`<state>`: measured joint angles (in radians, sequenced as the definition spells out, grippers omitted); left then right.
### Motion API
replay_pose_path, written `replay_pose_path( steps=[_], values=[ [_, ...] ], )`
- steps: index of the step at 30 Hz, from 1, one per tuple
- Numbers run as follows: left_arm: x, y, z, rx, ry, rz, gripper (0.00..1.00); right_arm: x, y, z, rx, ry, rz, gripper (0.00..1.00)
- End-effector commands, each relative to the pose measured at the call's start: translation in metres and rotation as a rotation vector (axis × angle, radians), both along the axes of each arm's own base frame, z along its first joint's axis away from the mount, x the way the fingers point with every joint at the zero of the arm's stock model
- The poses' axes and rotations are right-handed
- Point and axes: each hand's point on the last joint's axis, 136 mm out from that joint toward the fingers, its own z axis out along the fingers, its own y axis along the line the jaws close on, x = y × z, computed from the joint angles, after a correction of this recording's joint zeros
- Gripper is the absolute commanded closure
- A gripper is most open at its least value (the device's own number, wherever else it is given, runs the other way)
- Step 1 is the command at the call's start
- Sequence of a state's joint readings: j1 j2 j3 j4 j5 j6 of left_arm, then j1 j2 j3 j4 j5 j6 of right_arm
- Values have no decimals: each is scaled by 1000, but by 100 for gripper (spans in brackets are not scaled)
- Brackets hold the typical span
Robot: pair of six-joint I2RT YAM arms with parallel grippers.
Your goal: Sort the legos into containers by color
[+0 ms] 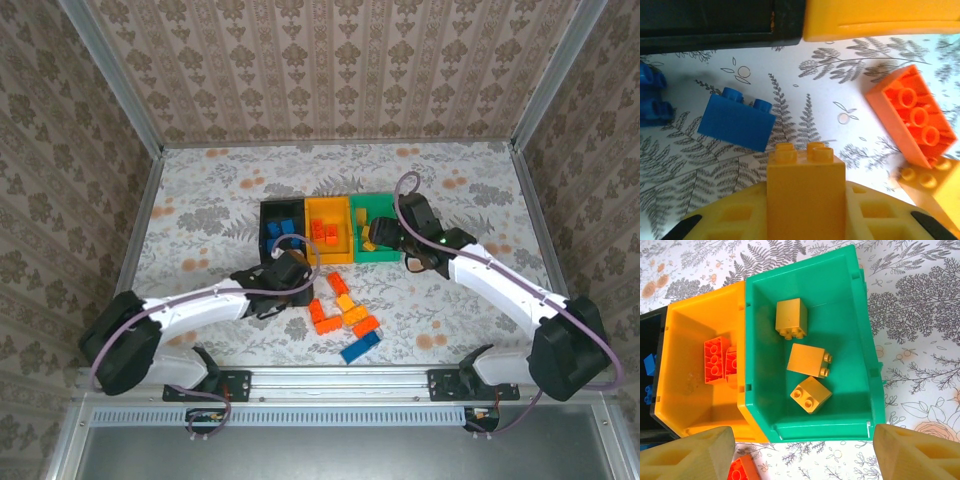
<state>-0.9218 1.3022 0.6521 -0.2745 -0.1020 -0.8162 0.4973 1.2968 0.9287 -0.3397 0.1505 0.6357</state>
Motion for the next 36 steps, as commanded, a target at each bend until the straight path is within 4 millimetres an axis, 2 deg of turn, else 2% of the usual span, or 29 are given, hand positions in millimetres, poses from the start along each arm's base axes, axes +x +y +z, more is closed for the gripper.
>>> replay_pose_path(
  steps=[1,3,5,7,10,14,16,19,23,26,30,32,34,35,36],
  values=[
    [-4,0,25,-4,-26,-32,73,-8,-13,1,3,-12,-44,25],
    [4,-13,44,-21,-55,-65,74,-14,-18,-4,5,-7,-59,25],
    [18,-35,63,-46,-90,-103,74,-21,-24,-11,4,6,-74,25],
    [37,-68,85,-92,-125,-150,74,-29,-29,-18,1,19,-83,25],
    [68,-110,106,-112,-180,-208,74,-42,-37,-27,-12,42,-97,25],
    [110,-149,108,-136,-179,-231,74,-57,-48,-36,-24,59,-111,25],
    [130,-164,102,-131,-174,-239,74,-63,-52,-40,-26,66,-114,24],
    [148,-181,90,-106,-157,-257,74,-69,-55,-46,-31,80,-114,24],
    [160,-199,78,-104,-128,-272,71,-74,-53,-52,-21,93,-93,24],
    [165,-206,80,-127,-126,-264,57,-77,-48,-54,-7,94,-62,22],
    [162,-208,104,-187,-158,-257,27,-81,-35,-56,22,98,18,20],
    [156,-202,122,-226,-185,-250,17,-84,-25,-58,32,101,73,20],
    [148,-194,137,-258,-214,-246,12,-88,-12,-60,36,113,134,20],
    [142,-187,147,-272,-232,-243,3,-92,-4,-62,30,121,168,20],
    [135,-178,153,-279,-244,-237,0,-94,3,-63,23,123,196,20]
  ],
)
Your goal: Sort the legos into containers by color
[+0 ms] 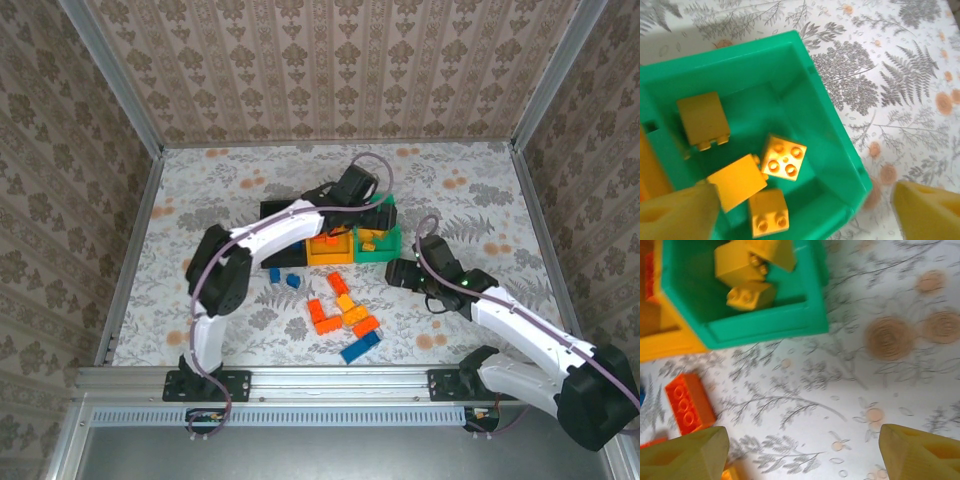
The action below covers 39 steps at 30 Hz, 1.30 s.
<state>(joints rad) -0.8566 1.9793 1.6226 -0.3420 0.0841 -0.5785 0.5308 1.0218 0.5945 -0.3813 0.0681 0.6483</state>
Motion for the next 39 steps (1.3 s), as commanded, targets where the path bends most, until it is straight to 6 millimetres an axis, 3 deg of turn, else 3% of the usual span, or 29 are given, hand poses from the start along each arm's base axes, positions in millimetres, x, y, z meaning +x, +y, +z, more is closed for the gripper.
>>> replay_pose_path(
  steps=[1,5,10,14,18,24,31,35,39],
  values=[
    [-17,15,64,-131,-96,4,0,-10,32,-3,12,4,156,19],
    [-49,64,65,-124,-116,62,0,-17,68,-7,-2,-6,283,19],
    [-89,146,47,-77,-134,205,0,-11,104,-11,-49,-26,379,20],
    [-118,216,20,1,-133,320,0,2,125,-24,-96,-6,413,21],
    [-139,257,-6,29,-95,400,0,17,136,-40,-152,24,415,25],
    [-153,288,-35,65,-47,484,0,30,144,-64,-229,76,418,29],
    [-155,294,-41,45,-28,502,0,32,148,-79,-289,102,440,46],
    [-155,295,-41,44,-26,502,0,36,153,-75,-280,82,447,60],
    [-154,294,-41,36,-22,497,0,44,160,-47,-240,4,449,68]
  ],
)
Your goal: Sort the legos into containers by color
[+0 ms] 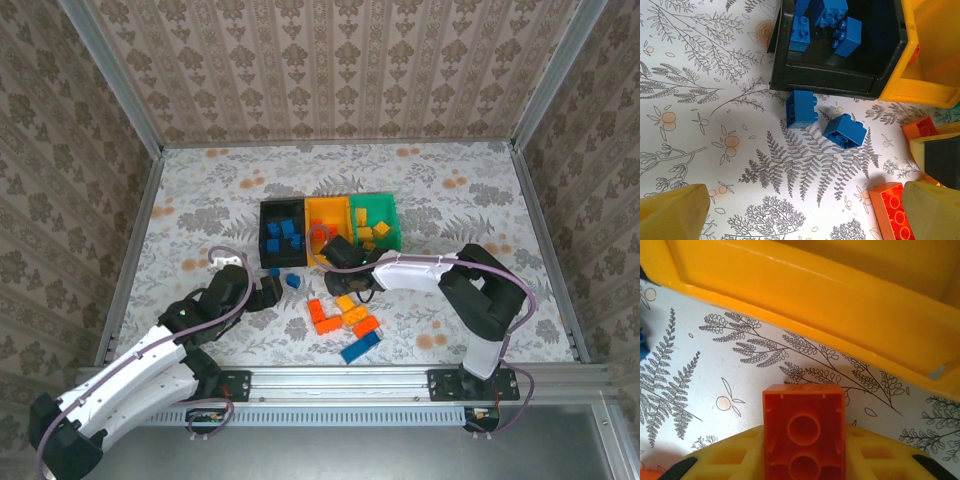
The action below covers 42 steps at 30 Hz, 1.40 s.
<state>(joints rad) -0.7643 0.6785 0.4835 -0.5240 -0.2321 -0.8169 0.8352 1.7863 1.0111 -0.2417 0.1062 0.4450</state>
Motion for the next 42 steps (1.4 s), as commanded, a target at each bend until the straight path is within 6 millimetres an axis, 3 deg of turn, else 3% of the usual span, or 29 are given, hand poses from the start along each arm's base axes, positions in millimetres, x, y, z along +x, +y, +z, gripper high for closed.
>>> replay_pose_path(
  steps=[1,6,9,17,23,28,33,42],
  values=[
    [-1,3,-5,-12,16,16,0,12,8,43,57,-106,7,69],
    [0,-1,-3,-19,7,-8,0,27,8,112,143,-258,-11,69],
    [1,-6,-4,-18,11,-28,0,47,6,132,161,-280,-58,68],
    [5,-18,-11,-19,41,-65,0,112,7,118,120,-217,-199,67],
    [7,-31,-11,-7,46,-137,1,139,10,103,100,-180,-243,64],
    [7,-48,-19,-7,80,-211,1,147,14,98,100,-158,-257,54],
    [7,-70,-25,-7,99,-295,0,147,16,112,151,-165,-267,31],
    [-1,-110,-37,43,147,-426,2,113,-10,138,216,-209,-281,25]
  ],
)
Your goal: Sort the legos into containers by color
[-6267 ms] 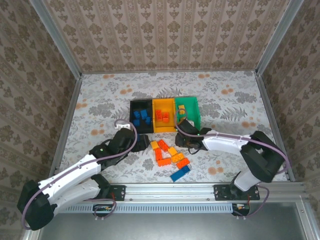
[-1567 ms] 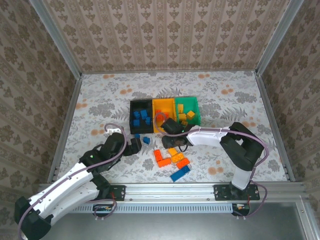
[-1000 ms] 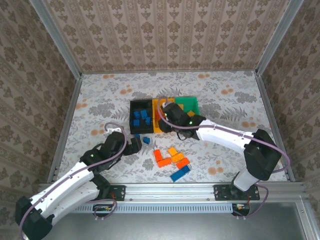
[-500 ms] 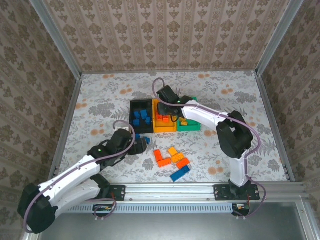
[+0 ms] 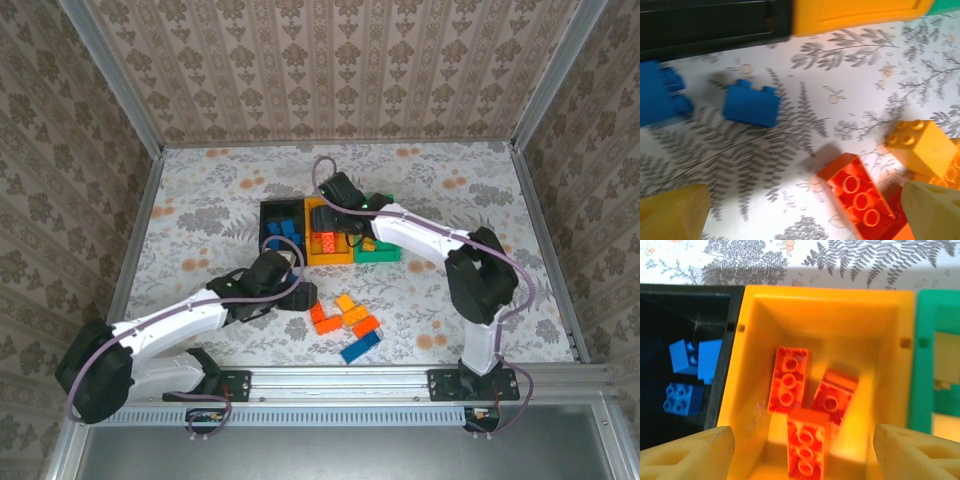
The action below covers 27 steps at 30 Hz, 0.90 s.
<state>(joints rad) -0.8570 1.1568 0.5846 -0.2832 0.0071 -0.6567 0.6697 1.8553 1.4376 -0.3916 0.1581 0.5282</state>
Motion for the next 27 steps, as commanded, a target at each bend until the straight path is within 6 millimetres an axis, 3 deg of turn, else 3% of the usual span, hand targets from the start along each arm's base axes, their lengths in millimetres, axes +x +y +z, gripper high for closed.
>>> replay_pose_path(
  steps=[1,6,9,15,20,24,27],
  values=[
    [2,-22,2,-20,-3,-59,3,-11,-13,30,60,-60,-22,24],
    [1,-41,-11,27,30,-99,11,-34,-37,33,66,-75,-42,24],
    [-5,-39,-23,129,46,-128,16,-46,-54,33,69,-81,-64,24],
    [-24,-11,-51,308,112,-136,23,-60,-81,36,91,-101,-108,23],
    [-37,19,-63,414,146,-113,25,-64,-94,43,114,-121,-135,23],
    [-41,41,-56,463,139,-67,26,-66,-100,45,128,-129,-148,23],
    [-40,34,-46,389,113,-67,20,-66,-102,47,137,-138,-152,23]
  ],
)
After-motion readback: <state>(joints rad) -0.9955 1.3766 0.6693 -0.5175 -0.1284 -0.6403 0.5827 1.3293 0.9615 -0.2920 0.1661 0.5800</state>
